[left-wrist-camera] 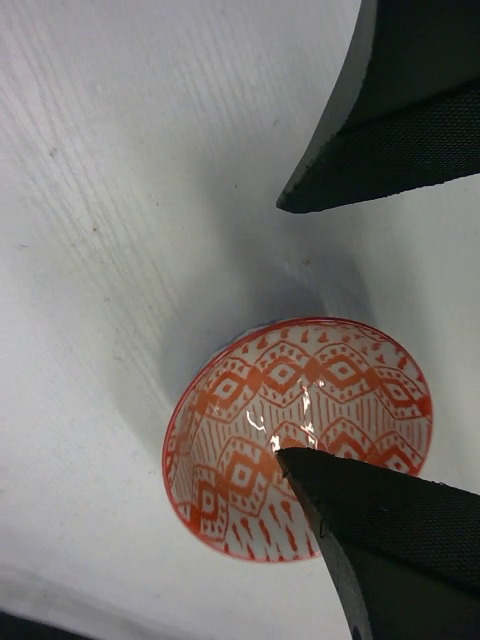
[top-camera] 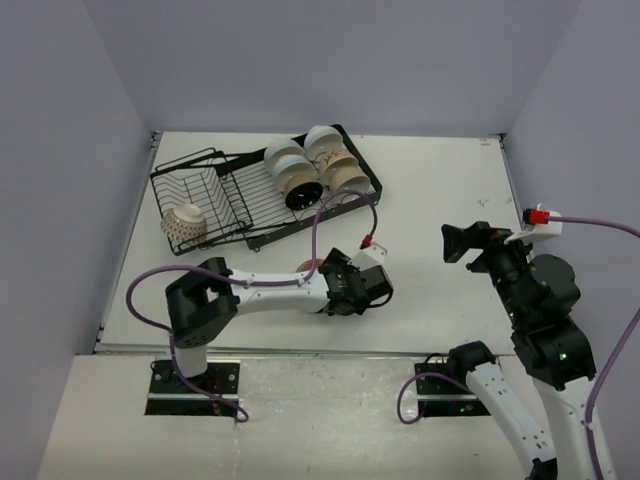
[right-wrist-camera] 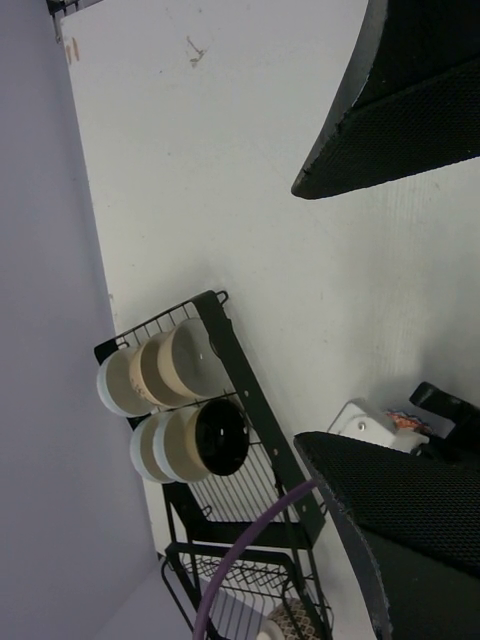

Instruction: Unload the bowls from the dish rack

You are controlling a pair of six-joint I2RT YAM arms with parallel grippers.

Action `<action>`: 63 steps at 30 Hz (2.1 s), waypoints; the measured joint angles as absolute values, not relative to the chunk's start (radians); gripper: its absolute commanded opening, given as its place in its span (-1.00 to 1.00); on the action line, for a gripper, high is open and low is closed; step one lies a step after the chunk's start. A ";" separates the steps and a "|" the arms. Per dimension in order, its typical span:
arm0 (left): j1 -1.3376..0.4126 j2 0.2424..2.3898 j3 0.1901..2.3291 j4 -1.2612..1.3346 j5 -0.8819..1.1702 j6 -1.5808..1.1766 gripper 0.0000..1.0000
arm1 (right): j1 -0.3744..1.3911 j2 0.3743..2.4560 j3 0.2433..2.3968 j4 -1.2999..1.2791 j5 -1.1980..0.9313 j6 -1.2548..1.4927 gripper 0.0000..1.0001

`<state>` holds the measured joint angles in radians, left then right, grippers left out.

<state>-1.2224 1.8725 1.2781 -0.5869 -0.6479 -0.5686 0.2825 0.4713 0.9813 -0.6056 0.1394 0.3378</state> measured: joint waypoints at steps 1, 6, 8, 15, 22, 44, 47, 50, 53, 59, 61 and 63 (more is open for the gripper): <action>-1.227 1.847 1.278 -0.589 -0.656 -0.569 1.00 | 0.282 0.471 0.981 -0.606 0.139 0.338 0.98; -1.238 1.675 1.324 -0.620 -0.728 -0.564 1.00 | 0.282 0.472 0.981 -0.605 0.139 0.337 0.98; -1.216 1.608 1.380 -0.628 -0.750 -0.559 1.00 | 0.282 0.472 0.981 -0.606 0.139 0.336 0.98; -0.735 1.269 1.357 -0.579 -0.677 -0.539 1.00 | 0.282 0.480 0.981 -0.606 0.138 0.334 0.98; -0.147 0.980 1.314 -0.593 -0.509 -0.531 1.00 | 0.282 0.503 0.981 -0.603 0.099 0.331 0.98; 0.620 0.974 0.805 -0.349 0.476 -0.817 1.00 | 0.282 0.534 0.973 -0.589 -0.023 0.323 0.98; 0.620 0.939 0.768 -0.353 0.466 -0.855 1.00 | 0.282 0.528 0.972 -0.590 -0.027 0.321 0.98; 0.620 0.919 0.714 -0.349 0.469 -0.903 1.00 | 0.282 0.516 0.968 -0.589 -0.030 0.320 0.98; 0.621 0.879 0.645 -0.334 0.488 -0.959 1.00 | 0.282 0.509 0.966 -0.588 -0.041 0.320 0.98; 0.621 0.826 0.577 -0.308 0.520 -1.034 1.00 | 0.282 0.507 0.959 -0.586 -0.049 0.320 0.98; 0.622 0.822 0.566 -0.296 0.524 -1.054 1.00 | 0.282 0.503 0.958 -0.586 -0.051 0.320 0.97; 0.624 0.818 0.550 -0.283 0.530 -1.069 1.00 | 0.282 0.501 0.958 -0.585 -0.055 0.320 0.98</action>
<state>0.6239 0.8185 0.5495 -0.2829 0.5304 -1.0695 0.2825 0.5007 0.9581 -0.5846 -0.0551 0.3202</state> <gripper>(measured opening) 0.997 0.987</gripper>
